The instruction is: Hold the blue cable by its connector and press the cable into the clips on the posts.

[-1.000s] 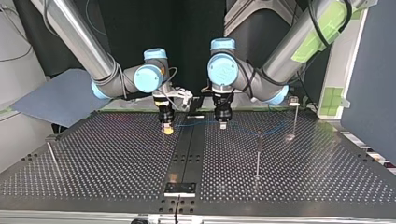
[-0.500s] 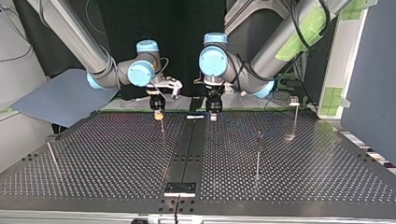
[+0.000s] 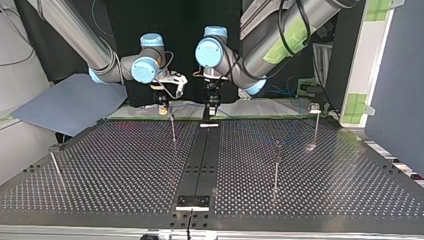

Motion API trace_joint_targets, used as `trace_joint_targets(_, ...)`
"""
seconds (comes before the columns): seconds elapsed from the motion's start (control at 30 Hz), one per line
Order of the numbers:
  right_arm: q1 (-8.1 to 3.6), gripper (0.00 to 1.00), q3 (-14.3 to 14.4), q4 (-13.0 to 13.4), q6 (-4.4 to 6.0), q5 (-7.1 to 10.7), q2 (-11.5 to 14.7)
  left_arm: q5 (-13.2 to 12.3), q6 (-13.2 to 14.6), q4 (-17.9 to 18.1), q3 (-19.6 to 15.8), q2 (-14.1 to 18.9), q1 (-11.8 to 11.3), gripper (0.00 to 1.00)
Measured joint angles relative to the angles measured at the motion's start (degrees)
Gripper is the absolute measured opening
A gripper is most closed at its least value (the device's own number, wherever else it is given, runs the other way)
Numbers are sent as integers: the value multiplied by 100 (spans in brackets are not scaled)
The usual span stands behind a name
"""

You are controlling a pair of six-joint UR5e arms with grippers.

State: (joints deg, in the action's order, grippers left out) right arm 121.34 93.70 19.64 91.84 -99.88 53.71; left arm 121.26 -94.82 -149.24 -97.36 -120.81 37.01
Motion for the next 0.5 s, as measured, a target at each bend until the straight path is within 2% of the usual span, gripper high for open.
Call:
trace_joint_targets(0.27,-208,0,384,378,17,142,25,19,-9,381,0,-400,84,1)
trace_joint_targets(0.3,-246,0,419,437,26,177,24,13,-10,420,0,-453,84,3)
trace_joint_targets(0.5,-434,0,621,783,125,404,14,-64,-33,671,3,-742,132,3)
